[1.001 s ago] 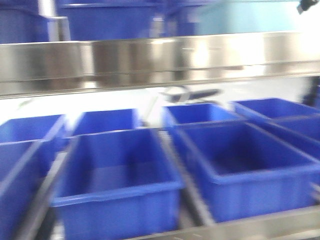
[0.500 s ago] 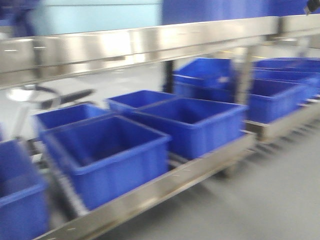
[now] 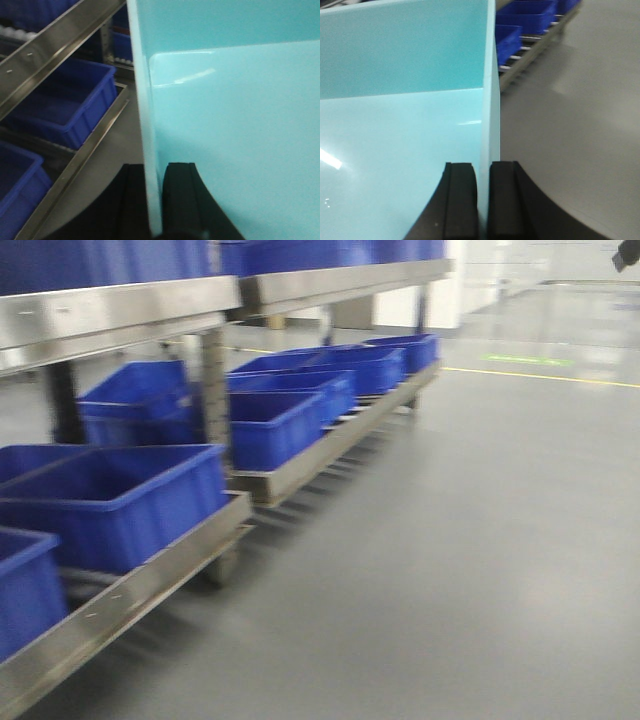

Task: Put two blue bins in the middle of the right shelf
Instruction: 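Drive the base to another shelf while holding the teal bin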

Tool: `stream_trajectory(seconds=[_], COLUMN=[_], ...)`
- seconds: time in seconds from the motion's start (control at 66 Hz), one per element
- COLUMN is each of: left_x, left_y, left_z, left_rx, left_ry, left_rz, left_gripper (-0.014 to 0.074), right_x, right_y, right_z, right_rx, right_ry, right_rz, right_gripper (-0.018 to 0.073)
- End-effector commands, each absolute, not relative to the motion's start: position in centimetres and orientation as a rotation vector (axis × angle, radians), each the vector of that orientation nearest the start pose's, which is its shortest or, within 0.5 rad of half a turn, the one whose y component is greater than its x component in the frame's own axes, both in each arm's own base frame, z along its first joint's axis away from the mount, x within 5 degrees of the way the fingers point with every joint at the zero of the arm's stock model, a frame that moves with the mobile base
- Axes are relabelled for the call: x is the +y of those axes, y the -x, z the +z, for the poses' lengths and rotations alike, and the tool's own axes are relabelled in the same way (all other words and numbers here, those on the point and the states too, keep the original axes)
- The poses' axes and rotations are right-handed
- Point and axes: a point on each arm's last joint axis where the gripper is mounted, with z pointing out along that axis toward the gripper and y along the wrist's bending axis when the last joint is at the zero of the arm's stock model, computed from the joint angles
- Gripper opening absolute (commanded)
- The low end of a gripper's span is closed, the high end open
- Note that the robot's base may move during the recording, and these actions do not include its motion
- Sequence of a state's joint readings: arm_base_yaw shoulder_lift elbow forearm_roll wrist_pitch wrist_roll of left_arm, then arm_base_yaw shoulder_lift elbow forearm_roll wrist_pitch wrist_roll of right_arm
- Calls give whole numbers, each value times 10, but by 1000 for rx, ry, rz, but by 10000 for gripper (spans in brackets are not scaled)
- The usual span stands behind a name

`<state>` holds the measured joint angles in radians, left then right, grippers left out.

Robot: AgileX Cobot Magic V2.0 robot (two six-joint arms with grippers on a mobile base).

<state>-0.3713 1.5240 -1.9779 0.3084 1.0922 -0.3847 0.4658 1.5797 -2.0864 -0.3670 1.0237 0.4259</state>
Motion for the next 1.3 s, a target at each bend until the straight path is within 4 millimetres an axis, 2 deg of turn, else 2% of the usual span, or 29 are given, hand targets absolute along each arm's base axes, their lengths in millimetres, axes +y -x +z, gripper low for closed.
stream_trajectory(seconds=[0.0,1.289], left_x=[-91,-91], left_y=[-293,-293], left_z=[515,515], left_rx=[2037,2037], left_ry=[0,0], left_rz=[-108,-108], left_gripper=[-111,-111], right_x=[119,119], right_y=[-290,-290], right_z=[542,542], right_rx=[1867,1867], right_ry=[51,51], right_rz=[201,201], right_gripper=[-159,-159])
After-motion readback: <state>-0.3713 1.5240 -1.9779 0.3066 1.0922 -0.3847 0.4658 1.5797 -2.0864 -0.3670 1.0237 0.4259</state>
